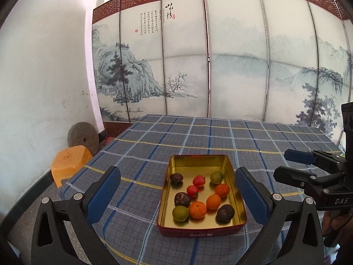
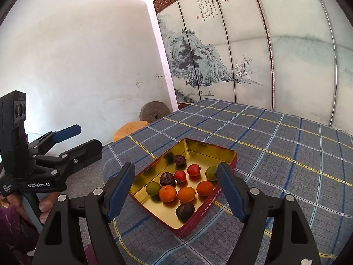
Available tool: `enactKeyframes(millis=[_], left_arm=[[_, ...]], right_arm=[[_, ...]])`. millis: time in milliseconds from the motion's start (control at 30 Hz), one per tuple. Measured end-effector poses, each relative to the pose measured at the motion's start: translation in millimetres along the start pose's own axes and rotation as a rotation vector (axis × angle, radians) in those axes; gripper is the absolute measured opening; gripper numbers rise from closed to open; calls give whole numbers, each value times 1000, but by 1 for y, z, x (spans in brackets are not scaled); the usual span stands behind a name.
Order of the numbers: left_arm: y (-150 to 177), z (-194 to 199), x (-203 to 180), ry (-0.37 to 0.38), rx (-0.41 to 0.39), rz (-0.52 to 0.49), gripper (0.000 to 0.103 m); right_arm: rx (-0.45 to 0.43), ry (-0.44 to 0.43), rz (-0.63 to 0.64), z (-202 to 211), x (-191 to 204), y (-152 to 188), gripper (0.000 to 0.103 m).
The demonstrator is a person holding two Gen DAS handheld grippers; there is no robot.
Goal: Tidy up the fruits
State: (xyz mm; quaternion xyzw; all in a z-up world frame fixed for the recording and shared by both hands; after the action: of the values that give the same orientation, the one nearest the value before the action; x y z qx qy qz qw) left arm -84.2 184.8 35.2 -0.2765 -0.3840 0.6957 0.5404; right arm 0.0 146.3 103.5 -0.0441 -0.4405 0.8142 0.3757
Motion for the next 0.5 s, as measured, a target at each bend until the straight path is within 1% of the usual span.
enactKeyframes(millis=[100,167,267,400,467,500], left_arm=[[1,5,-3,0,0,-5,103],[1,5,-5,0,6,-11,103],[1,5,-9,4,15,-22,103],[3,-6,-15,22,67,-35,103],[4,-16,-19,43,101,-35,103],[4,-21,-21,44,118,-36,103]], right_arm=[[-12,4,-7,8,-2,2,78],[-21,5,-16,13,-6,3,82],[-24,14,-28,16,-12,7,83],[-12,31,-51,18,-31,16,88],[7,64,-66,19,-54,24,93],[16,82,-76,19,-63,27,94]])
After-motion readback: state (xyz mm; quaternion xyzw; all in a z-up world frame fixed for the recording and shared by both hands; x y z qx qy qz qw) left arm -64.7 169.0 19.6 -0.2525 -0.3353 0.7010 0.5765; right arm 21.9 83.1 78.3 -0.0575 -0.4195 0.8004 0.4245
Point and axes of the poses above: each gripper's, at about its wrist camera, not at the fingertips, and z roughly against the way its jaws point, x to its left, y to its underside, the point moved 7 cm from there along -z, roughly the way its jaws point, and after that the axes turned 9 degrees about x, right-handed, at the moved point
